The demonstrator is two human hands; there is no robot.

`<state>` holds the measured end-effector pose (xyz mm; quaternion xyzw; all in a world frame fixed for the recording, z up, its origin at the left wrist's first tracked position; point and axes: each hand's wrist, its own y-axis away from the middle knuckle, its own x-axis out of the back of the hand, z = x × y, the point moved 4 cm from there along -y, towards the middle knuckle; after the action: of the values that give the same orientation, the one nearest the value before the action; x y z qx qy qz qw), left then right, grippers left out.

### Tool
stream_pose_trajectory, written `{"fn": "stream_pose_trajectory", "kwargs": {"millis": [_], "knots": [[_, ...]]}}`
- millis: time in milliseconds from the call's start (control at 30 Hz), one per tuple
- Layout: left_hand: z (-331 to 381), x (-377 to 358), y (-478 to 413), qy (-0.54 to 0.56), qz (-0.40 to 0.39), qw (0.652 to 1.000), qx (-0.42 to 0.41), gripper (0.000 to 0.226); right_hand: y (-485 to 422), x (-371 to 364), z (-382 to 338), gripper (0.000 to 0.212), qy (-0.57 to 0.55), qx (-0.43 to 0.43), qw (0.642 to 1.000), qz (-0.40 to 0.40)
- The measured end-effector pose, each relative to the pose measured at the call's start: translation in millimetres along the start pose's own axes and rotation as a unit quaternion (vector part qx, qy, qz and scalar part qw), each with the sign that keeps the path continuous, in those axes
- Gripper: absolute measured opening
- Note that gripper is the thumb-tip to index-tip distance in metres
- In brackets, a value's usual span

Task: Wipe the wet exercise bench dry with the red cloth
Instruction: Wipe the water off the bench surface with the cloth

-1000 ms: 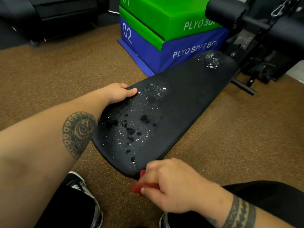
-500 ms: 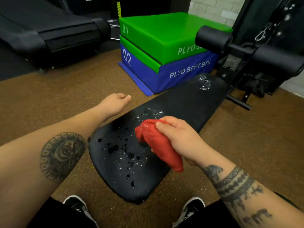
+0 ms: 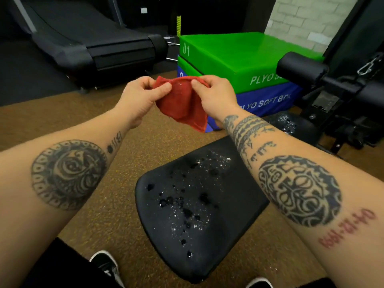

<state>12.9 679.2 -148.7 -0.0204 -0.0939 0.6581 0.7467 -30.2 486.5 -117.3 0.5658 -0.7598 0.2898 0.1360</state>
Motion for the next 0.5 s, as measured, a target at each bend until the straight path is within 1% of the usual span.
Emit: {"fn": "stream_pose_trajectory", "kwargs": {"millis": [67, 100, 133, 167, 200, 267, 300, 333, 367, 400, 433, 500], "knots": [[1.3, 14.8, -6.3, -0.123, 0.007, 0.992, -0.039, 0.033, -6.3, -3.1, 0.2, 0.025, 0.06, 0.018, 0.998, -0.032], [-1.8, 20.9, -8.5, -0.165, -0.007, 0.986, -0.036, 0.032, -9.1, -7.4, 2.2, 0.024, 0.078, 0.02, 0.996, -0.046], [-6.9, 24.4, -7.7, -0.179, -0.027, 0.983, -0.022, 0.032, -11.4, -11.9, 4.8, 0.023, 0.084, 0.019, 0.995, -0.052], [-13.8, 27.0, -7.5, -0.179, -0.044, 0.983, -0.009, 0.033, -13.9, -16.7, 6.4, 0.021, 0.087, 0.018, 0.994, -0.058], [-18.9, 28.7, -5.9, -0.184, -0.043, 0.982, -0.006, 0.037, -15.9, -21.2, 7.3, 0.02, 0.092, 0.02, 0.993, -0.065], [-30.0, 32.7, -7.2, -0.183, -0.009, 0.983, -0.018, 0.041, -20.8, -29.6, 6.4, 0.019, 0.105, 0.029, 0.991, -0.074], [-32.9, 33.6, -6.5, -0.169, 0.002, 0.985, -0.022, 0.038, -23.0, -31.6, 6.0, 0.018, 0.108, 0.032, 0.991, -0.077], [-35.4, 35.0, -5.0, -0.157, 0.001, 0.987, -0.02, 0.041, -24.6, -33.6, 6.0, 0.018, 0.111, 0.032, 0.99, -0.085], [-39.1, 37.5, -4.2, -0.154, -0.011, 0.988, -0.012, 0.051, -26.1, -35.8, 6.8, 0.018, 0.116, 0.032, 0.988, -0.096], [-42.9, 40.3, -3.1, -0.157, -0.03, 0.987, 0.005, 0.057, -27.5, -37.4, 8.1, 0.019, 0.118, 0.033, 0.987, -0.104], [-45.9, 44.1, -2.4, -0.167, -0.045, 0.985, 0.024, 0.052, -28.9, -38.5, 8.7, 0.02, 0.12, 0.034, 0.986, -0.108], [-49.1, 50.6, 1.8, -0.189, -0.069, 0.977, 0.069, 0.032, -32.8, -40.9, 11.5, 0.022, 0.122, 0.034, 0.986, -0.106]]}}
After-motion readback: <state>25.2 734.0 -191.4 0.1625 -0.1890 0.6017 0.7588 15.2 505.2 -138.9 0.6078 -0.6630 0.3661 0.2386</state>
